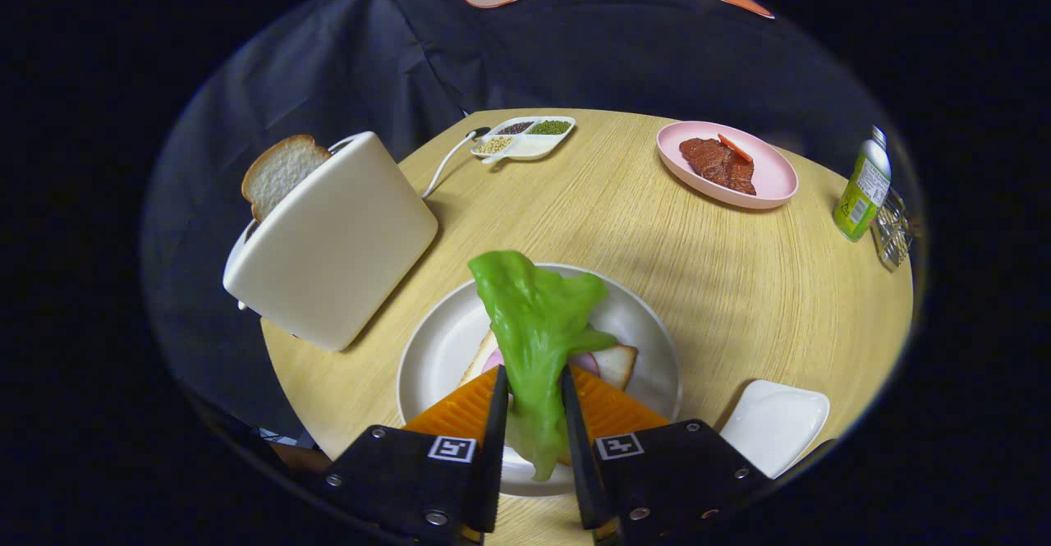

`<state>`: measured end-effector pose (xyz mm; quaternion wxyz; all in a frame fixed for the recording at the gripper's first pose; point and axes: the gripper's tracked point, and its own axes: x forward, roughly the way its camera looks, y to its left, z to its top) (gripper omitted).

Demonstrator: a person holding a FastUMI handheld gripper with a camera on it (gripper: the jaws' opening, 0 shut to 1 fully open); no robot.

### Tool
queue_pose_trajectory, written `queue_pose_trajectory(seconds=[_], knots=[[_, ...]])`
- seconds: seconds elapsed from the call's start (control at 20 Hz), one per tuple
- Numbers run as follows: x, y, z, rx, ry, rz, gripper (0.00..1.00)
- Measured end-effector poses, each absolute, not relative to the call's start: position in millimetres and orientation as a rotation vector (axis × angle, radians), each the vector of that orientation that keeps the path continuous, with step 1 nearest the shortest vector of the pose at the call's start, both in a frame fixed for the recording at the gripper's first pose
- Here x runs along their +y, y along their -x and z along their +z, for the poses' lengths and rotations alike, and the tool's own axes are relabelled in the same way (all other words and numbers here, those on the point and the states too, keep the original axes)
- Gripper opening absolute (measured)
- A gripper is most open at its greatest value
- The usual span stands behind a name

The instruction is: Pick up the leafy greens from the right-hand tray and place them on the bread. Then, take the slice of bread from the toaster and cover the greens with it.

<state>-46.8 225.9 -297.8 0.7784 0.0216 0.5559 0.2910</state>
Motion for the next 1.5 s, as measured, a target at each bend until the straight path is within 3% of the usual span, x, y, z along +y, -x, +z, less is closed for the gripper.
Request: queue_pose_trajectory(seconds=[0.15, 0.45, 1.05, 1.5], knots=[[229, 39, -280, 1.148, -0.041, 0.633, 0.65], [234, 9, -247, 1.06, -0.034, 0.59, 0.87], [343, -18, -142, 0.979, -0.037, 0.72, 0.96], [431, -24, -98, 1.109, -0.114, 0.752, 0.95]])
